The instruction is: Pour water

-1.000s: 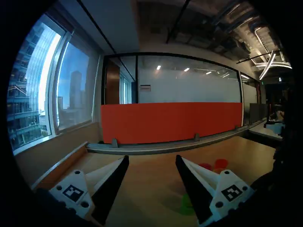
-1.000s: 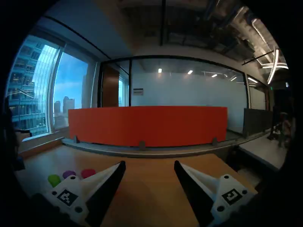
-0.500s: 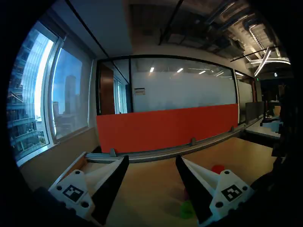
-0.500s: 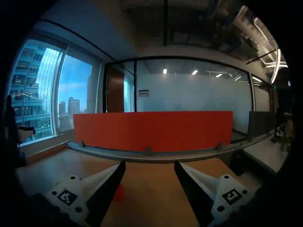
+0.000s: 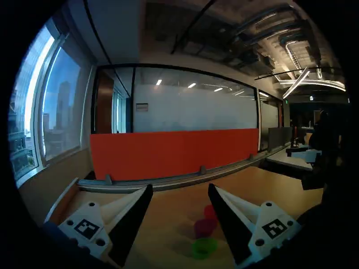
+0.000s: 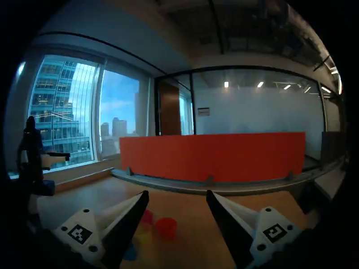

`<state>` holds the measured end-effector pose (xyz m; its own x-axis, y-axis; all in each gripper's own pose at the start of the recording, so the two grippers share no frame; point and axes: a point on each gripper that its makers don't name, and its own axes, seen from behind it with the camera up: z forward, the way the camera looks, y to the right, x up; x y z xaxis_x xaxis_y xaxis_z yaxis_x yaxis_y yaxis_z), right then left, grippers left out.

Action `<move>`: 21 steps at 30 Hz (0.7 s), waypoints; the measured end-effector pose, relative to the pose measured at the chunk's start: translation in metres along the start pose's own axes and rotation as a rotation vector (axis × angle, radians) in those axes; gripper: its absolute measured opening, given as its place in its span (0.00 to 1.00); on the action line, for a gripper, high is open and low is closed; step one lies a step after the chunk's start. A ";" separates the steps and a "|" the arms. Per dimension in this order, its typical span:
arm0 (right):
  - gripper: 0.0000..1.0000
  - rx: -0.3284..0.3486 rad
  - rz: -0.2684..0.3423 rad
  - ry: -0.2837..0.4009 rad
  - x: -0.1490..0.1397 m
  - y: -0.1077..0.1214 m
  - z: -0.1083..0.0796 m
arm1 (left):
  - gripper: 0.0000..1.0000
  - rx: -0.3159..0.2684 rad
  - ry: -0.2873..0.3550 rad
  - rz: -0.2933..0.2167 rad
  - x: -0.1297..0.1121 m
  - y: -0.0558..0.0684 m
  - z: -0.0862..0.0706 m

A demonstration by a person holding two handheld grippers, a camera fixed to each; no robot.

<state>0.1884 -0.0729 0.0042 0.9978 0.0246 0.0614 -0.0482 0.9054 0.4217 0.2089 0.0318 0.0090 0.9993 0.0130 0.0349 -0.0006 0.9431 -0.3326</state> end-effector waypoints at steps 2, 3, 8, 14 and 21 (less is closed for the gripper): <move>0.99 0.038 0.003 -0.002 0.003 -0.009 -0.001 | 0.91 -0.020 0.004 0.000 0.002 0.002 0.000; 0.99 0.060 0.004 -0.004 0.004 -0.014 -0.001 | 0.91 -0.031 0.006 0.000 0.003 0.004 -0.001; 0.99 0.102 0.001 -0.009 0.006 -0.020 0.000 | 0.91 -0.053 0.004 0.027 0.000 0.007 -0.003; 0.99 0.142 -0.015 -0.030 0.005 -0.029 -0.001 | 0.91 -0.096 -0.025 0.050 -0.009 0.016 -0.002; 0.99 0.208 -0.022 -0.072 -0.003 -0.045 -0.001 | 0.91 -0.165 -0.069 0.044 -0.024 0.029 0.001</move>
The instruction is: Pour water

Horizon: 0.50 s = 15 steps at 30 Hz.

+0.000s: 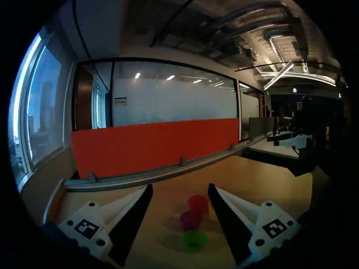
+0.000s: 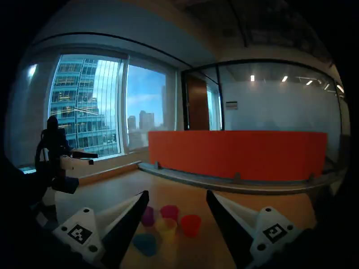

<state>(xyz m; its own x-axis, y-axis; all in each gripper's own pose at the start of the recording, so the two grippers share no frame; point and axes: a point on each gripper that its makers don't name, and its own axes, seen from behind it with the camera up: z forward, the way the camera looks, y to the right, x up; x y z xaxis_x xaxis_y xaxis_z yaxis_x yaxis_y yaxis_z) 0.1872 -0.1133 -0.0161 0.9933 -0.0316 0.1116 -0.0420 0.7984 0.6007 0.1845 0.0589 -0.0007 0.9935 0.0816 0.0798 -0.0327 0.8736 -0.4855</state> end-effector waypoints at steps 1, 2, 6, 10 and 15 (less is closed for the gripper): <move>0.99 0.006 -0.006 -0.011 -0.003 -0.001 0.000 | 0.91 -0.007 -0.008 0.000 -0.003 0.001 0.001; 0.99 0.013 -0.012 -0.021 -0.006 -0.003 0.001 | 0.91 -0.015 -0.015 -0.001 -0.005 0.002 0.002; 0.99 0.029 -0.045 -0.066 -0.021 -0.007 0.003 | 0.91 -0.038 -0.043 0.003 -0.017 0.004 0.004; 0.99 0.046 -0.070 -0.099 -0.032 -0.011 0.003 | 0.92 -0.054 -0.068 0.021 -0.028 0.006 0.006; 0.99 0.066 -0.081 -0.137 -0.047 -0.013 0.005 | 0.91 -0.076 -0.097 0.040 -0.042 0.011 0.009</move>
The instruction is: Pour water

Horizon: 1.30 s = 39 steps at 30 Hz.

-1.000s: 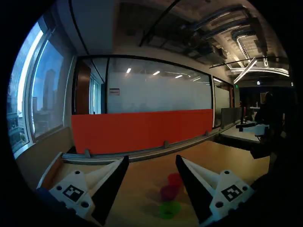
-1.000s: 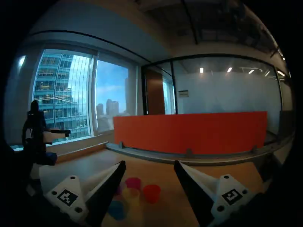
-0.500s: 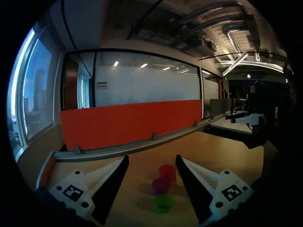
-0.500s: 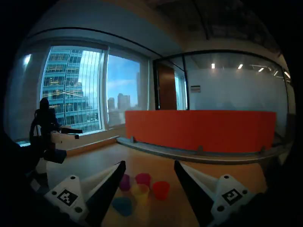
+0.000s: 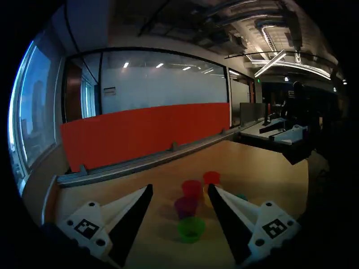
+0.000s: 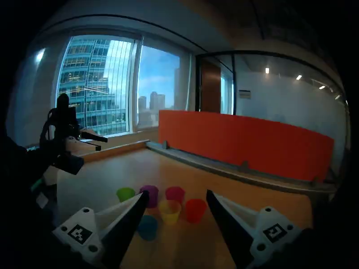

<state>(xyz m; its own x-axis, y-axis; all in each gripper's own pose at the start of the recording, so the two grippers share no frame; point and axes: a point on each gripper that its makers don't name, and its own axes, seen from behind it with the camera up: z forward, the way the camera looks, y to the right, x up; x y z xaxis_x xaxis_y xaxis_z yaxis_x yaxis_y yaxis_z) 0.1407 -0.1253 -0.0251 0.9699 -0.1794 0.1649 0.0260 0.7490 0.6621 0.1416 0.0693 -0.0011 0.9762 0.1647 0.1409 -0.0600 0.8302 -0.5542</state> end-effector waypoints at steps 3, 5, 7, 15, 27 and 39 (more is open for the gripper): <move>0.99 0.015 -0.004 -0.017 -0.008 -0.003 0.002 | 0.91 -0.006 -0.020 0.004 -0.010 0.001 0.004; 0.99 0.018 -0.007 -0.026 -0.012 -0.003 0.004 | 0.91 -0.009 -0.035 0.005 -0.017 0.002 0.006; 0.99 0.022 -0.007 -0.035 -0.018 -0.004 0.006 | 0.91 -0.014 -0.051 0.006 -0.025 0.003 0.008; 0.99 0.052 -0.001 -0.075 -0.042 -0.012 0.012 | 0.92 -0.036 -0.109 0.014 -0.055 0.011 0.014; 0.99 0.068 -0.024 -0.121 -0.068 -0.018 0.018 | 0.92 -0.055 -0.168 0.002 -0.088 0.017 0.020; 0.99 0.090 -0.028 -0.162 -0.092 -0.028 0.026 | 0.92 -0.096 -0.223 0.011 -0.118 0.032 0.024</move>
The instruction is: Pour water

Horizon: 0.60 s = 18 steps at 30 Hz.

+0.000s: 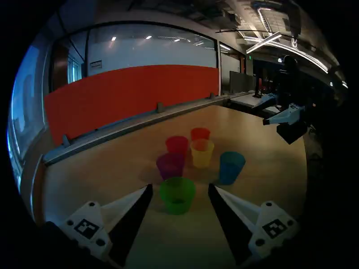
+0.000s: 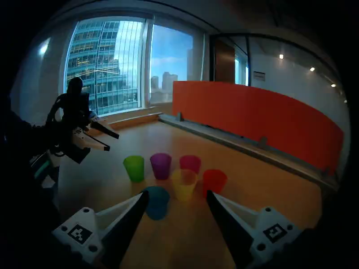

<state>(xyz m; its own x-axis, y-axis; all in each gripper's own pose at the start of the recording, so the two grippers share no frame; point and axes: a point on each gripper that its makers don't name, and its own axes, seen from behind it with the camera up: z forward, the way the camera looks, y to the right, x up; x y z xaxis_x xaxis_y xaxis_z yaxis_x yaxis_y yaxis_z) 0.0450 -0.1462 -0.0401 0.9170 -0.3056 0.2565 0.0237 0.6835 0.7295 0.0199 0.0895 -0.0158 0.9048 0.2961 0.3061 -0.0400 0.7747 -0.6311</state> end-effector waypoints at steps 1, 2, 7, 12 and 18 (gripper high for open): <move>0.99 0.001 -0.001 -0.004 -0.002 0.000 0.001 | 0.92 -0.001 -0.005 0.000 -0.002 0.000 0.001; 0.99 0.002 -0.001 -0.007 -0.004 -0.001 0.002 | 0.92 -0.002 -0.009 0.000 -0.004 0.001 0.002; 0.99 0.009 -0.009 -0.023 -0.013 -0.005 0.008 | 0.92 -0.003 -0.033 0.002 -0.016 0.002 0.007; 0.99 0.012 -0.016 -0.037 -0.020 -0.007 0.013 | 0.92 0.003 -0.057 0.002 -0.028 0.001 0.010; 0.99 0.018 -0.018 -0.054 -0.030 -0.010 0.018 | 0.92 0.008 -0.082 -0.010 -0.040 -0.001 0.014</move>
<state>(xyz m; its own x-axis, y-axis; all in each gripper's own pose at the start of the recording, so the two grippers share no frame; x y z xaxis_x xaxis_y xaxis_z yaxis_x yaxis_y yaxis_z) 0.0102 -0.1556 -0.0433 0.8935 -0.3537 0.2768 0.0326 0.6658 0.7454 -0.0222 0.0850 -0.0175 0.8672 0.3330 0.3702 -0.0347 0.7821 -0.6222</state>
